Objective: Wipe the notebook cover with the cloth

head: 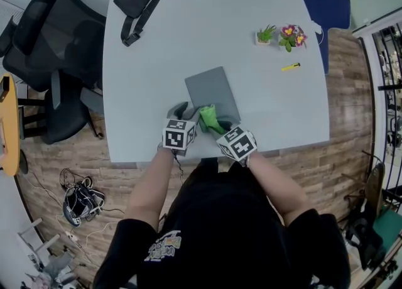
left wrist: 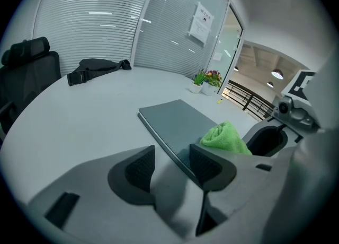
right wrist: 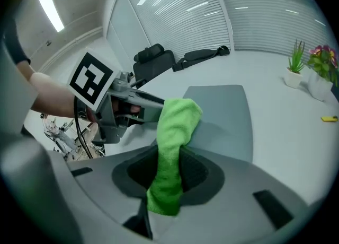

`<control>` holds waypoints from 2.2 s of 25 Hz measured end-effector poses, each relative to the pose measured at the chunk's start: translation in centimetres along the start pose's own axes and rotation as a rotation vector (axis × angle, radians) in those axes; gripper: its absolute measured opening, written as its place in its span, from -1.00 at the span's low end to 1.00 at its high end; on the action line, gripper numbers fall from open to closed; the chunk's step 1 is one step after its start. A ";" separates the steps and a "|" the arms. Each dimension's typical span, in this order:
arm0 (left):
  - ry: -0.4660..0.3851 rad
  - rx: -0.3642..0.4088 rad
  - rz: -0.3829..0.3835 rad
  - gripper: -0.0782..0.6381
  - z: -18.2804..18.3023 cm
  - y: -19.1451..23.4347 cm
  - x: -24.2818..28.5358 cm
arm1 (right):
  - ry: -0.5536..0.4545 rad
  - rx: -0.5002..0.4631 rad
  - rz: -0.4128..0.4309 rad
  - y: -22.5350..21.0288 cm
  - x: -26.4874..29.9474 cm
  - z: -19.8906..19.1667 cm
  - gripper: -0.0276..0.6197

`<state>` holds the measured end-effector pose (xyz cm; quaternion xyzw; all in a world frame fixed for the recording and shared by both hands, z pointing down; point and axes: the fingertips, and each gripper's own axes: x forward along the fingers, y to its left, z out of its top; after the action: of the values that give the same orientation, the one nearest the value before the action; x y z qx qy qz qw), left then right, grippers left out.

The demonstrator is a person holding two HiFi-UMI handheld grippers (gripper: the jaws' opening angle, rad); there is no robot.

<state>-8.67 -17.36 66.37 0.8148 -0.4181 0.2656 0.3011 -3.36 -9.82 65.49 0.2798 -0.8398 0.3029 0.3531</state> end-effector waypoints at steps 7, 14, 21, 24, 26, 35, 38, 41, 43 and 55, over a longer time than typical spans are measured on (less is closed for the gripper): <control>-0.001 0.000 -0.002 -0.20 0.0 0.1 -0.1 | -0.008 0.009 -0.060 -3.8 -2.1 -0.8 -0.57; -0.002 -0.002 0.001 -0.20 0.0 0.2 0.0 | -0.030 0.067 -0.097 -6.7 -4.1 -1.7 -0.58; -0.009 0.003 0.006 -0.20 0.0 0.2 -0.1 | -0.047 0.130 -0.181 -10.0 -6.4 -2.8 -0.58; -0.018 0.002 0.009 -0.20 0.0 0.3 -0.2 | -0.079 0.150 -0.210 -11.3 -7.8 -2.4 -0.58; -0.024 0.007 0.018 -0.20 0.1 0.3 -0.3 | -0.110 0.159 -0.216 -12.0 -8.8 -1.7 -0.58; -0.166 0.019 0.082 -0.20 4.4 -1.8 -3.3 | -0.234 0.139 -0.187 -13.3 -12.6 1.4 -0.58; -0.241 -0.010 0.116 -0.20 5.8 -3.4 -5.2 | -0.268 0.113 -0.156 -13.1 -13.8 2.6 -0.57; -0.302 -0.026 0.151 -0.24 6.9 -5.1 -7.2 | -0.302 0.061 -0.120 -12.7 -15.2 4.0 -0.57; -0.335 -0.030 0.180 -0.29 7.6 -6.0 -8.5 | -0.330 0.020 -0.095 -12.2 -16.3 5.2 -0.57; -0.525 -0.081 0.370 -0.76 8.2 -14.9 -17.1 | -0.441 -0.193 0.115 -7.9 -22.2 7.8 -0.57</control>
<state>-3.38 -7.29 45.13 0.7531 -0.6328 0.0797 0.1615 11.94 -14.83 46.61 0.2561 -0.9361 0.1723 0.1685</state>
